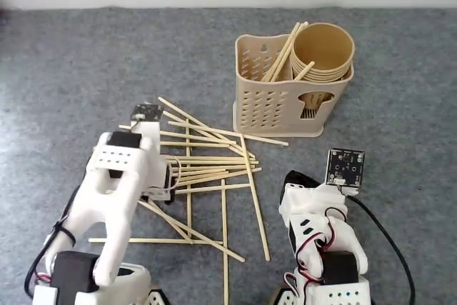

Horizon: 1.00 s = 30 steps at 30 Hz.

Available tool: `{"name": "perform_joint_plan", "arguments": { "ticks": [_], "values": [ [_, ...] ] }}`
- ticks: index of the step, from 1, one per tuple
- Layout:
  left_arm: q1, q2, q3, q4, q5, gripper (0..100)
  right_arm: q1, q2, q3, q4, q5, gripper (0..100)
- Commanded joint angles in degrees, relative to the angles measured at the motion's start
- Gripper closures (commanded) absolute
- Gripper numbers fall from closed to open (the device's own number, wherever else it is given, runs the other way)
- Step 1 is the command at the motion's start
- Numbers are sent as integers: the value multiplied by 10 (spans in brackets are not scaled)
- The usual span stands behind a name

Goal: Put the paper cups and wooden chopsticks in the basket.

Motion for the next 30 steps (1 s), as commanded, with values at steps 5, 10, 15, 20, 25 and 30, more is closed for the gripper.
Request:
{"name": "perform_joint_plan", "arguments": {
  "ticks": [5, 10, 15, 20, 25, 30],
  "values": [
    [10, -6, 42, -47, 17, 844, 0, -3, -4, -8, -4, 988],
    [11, -8, 8, 26, 15, 844, 0, -3, -4, -8, -4, 988],
    [13, -8, -42, 103, -3, 844, 0, -3, -4, -8, -4, 988],
    [10, -6, -48, 137, -21, 844, 0, -3, -4, -8, -4, 988],
    [9, -4, -24, 110, -16, 844, 0, -3, -4, -8, -4, 988],
    [9, -4, 4, 45, 63, 841, 0, -3, -4, -8, -3, 988]
  ]
}}
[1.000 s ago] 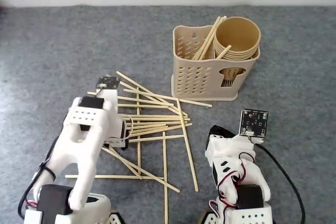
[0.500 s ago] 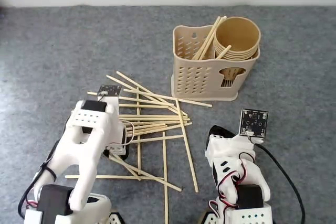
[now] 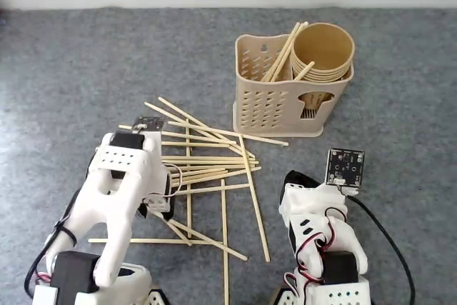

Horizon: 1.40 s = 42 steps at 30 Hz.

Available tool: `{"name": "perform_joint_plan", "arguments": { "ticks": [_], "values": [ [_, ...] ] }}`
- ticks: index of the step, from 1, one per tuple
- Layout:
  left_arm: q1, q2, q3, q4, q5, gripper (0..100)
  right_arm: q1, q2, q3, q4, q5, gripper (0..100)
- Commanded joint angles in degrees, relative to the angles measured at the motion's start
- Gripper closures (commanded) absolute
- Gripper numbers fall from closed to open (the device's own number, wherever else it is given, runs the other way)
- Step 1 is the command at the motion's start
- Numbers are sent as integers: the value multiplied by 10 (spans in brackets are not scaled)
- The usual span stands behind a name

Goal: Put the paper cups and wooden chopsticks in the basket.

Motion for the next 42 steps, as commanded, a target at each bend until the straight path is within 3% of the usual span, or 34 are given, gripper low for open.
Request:
{"name": "perform_joint_plan", "arguments": {
  "ticks": [1, 17, 29, 35, 42],
  "values": [
    [2, -4, 10, -48, 47, 841, 0, -3, -4, -8, -3, 988],
    [-66, -2, 73, -124, 48, 840, 0, -3, -4, -8, -3, 988],
    [-63, -2, 86, -153, 52, 845, 0, -3, -4, -8, -3, 988],
    [-62, -2, 86, -153, 50, 983, 0, -3, -4, -8, -3, 988],
    [-62, -2, 86, -153, 50, 987, 0, -3, -4, -8, -3, 988]
  ]
}}
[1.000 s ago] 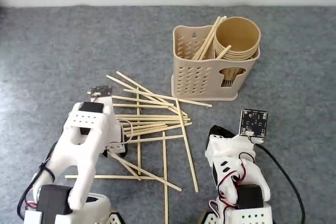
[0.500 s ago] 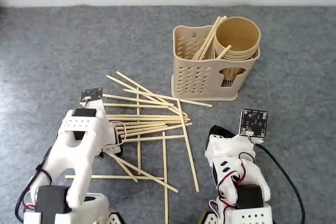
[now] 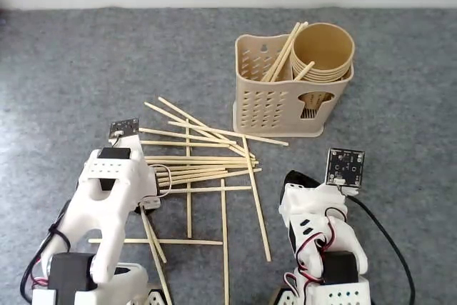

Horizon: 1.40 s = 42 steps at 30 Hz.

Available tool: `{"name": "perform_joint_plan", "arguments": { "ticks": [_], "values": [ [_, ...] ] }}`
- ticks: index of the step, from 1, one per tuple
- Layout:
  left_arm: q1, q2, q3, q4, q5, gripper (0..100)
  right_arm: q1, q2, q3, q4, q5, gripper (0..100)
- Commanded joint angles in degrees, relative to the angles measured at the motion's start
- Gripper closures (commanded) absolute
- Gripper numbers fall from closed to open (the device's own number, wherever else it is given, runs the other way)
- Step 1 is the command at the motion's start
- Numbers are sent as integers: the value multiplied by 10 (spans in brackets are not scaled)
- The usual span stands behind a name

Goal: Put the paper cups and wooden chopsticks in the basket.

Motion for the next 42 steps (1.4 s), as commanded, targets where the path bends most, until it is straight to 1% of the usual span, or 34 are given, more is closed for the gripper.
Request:
{"name": "perform_joint_plan", "arguments": {
  "ticks": [1, 7, 10, 17, 24, 28, 32, 35, 39, 42],
  "values": [
    [2, -3, 0, -3, -3, 987, 1, -3, -4, -8, -3, 988],
    [3, -8, -21, 4, -4, 987, 1, -3, -4, -8, -3, 988],
    [3, -8, -59, 40, -4, 987, 1, -3, -4, -8, -3, 988],
    [7, -8, -220, 165, -3, 987, 1, -3, -4, -8, -3, 988],
    [74, -8, -377, 227, 0, 987, 1, -3, -4, -8, -3, 988],
    [107, -8, -494, 257, 31, 987, 1, -3, -4, -8, -3, 988],
    [138, -8, -616, 260, 39, 987, 1, -3, -4, -8, -3, 988],
    [161, -4, -705, 248, 38, 987, 1, -3, -4, -8, -3, 988],
    [188, -4, -785, 196, 40, 987, 1, -3, -4, -8, -3, 988],
    [196, -4, -808, 124, 40, 987, 1, -3, -4, -8, -3, 988]
  ]
}}
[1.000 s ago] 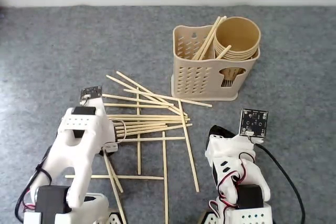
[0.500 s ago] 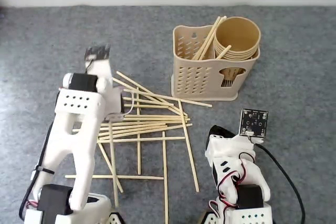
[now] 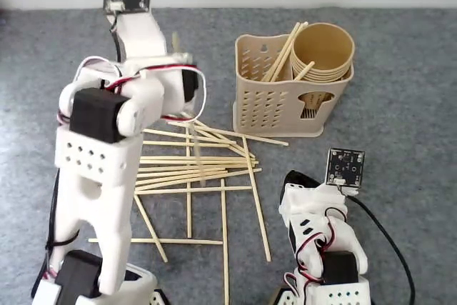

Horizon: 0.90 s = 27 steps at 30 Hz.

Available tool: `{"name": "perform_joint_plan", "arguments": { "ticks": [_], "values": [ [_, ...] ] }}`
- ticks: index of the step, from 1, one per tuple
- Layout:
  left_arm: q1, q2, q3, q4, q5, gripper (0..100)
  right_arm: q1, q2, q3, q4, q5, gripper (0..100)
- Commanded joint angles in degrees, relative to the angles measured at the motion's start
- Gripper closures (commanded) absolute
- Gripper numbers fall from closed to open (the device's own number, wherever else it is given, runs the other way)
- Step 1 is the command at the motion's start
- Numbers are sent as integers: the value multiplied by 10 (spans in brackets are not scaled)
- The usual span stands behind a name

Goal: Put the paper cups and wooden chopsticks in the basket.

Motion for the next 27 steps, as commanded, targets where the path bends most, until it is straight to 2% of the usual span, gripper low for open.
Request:
{"name": "perform_joint_plan", "arguments": {
  "ticks": [1, 5, 11, 16, 22, 27],
  "values": [
    [10, -4, -49, -96, 11, 987, 0, -3, -4, -8, -3, 988],
    [9, -2, -47, -212, 50, 987, 0, -3, -4, -8, -3, 988],
    [36, -2, -39, -333, 53, 987, 0, -3, -4, -8, -3, 988],
    [52, -2, 67, -478, 47, 987, 1, -3, -4, -8, -3, 988],
    [51, -2, 252, -635, -60, 983, 0, -3, -4, -8, -3, 988],
    [49, -9, 309, -649, -99, 896, 0, -3, -4, -8, -3, 988]
  ]
}}
